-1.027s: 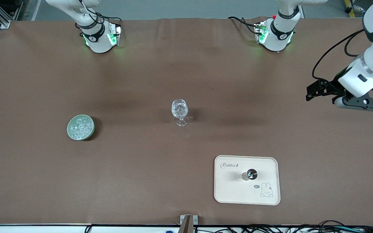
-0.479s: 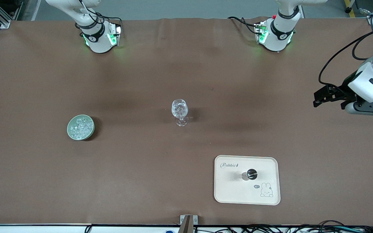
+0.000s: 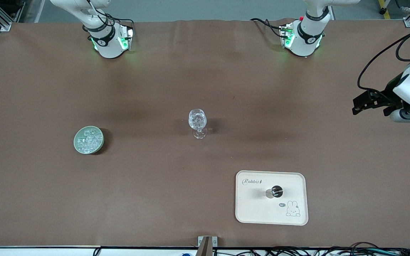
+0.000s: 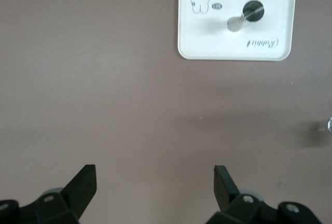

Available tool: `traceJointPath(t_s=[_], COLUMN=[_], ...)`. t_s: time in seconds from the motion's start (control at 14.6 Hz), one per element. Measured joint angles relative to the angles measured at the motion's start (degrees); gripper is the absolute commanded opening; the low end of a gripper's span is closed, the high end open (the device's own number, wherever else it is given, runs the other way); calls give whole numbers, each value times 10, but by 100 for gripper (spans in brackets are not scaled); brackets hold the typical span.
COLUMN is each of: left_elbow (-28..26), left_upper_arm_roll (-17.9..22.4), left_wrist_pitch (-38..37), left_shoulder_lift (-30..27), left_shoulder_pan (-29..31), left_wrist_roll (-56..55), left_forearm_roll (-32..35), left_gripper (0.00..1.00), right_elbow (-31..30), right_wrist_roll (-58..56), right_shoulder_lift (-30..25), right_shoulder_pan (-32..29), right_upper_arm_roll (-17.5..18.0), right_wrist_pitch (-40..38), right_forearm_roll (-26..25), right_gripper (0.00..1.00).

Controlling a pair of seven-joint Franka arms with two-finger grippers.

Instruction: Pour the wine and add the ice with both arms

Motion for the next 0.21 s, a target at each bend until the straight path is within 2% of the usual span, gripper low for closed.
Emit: traceJointPath(t_s=[0.21], left_elbow=[0], left_upper_arm_roll=[0], left_wrist_pitch=[-15], left_shoulder_lift=[-8], left_shoulder_pan=[-6], left_wrist_roll=[-5], left_forearm_roll=[2], left_gripper=[100], right_elbow=[0], right_wrist_roll=[0], right_shoulder_lift=[0], right_shoulder_pan=[0], right_upper_arm_roll=[0], right_wrist_pitch=[-1], right_forearm_roll=[0], right_gripper=[100])
